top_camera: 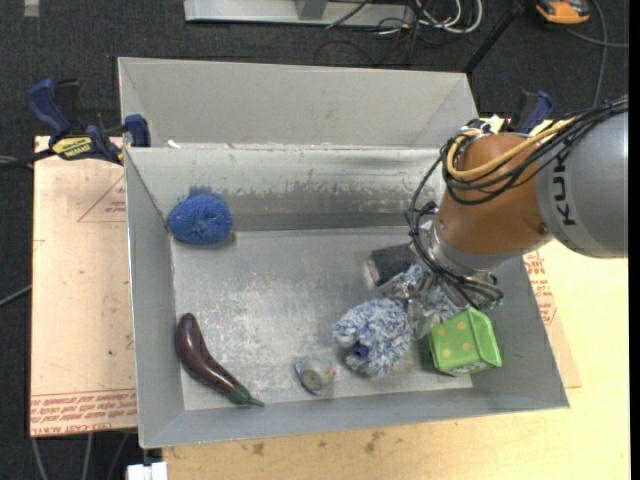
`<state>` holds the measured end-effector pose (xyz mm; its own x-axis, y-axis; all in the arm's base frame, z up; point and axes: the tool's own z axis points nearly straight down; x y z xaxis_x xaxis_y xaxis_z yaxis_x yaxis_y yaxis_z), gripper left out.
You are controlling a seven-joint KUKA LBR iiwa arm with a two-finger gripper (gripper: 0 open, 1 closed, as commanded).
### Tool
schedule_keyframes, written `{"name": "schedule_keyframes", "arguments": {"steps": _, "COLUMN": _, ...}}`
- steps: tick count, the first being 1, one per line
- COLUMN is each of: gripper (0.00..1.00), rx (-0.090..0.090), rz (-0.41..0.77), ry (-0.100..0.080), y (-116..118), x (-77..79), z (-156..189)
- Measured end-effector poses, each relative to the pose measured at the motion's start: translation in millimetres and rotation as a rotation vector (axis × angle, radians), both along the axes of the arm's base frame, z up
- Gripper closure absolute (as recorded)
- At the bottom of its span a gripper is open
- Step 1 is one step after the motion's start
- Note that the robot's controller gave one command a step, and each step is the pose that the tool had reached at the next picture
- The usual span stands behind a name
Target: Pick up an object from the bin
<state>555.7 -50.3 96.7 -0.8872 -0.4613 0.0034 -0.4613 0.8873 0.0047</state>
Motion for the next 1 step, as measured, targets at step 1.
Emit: {"name": "schedule_keyframes", "arguments": {"steps": 1, "gripper": 1.0, "rx": 0.0, "rz": 0.0, "ry": 0.0, "y": 0.3, "x": -0.3, "z": 21.7}}
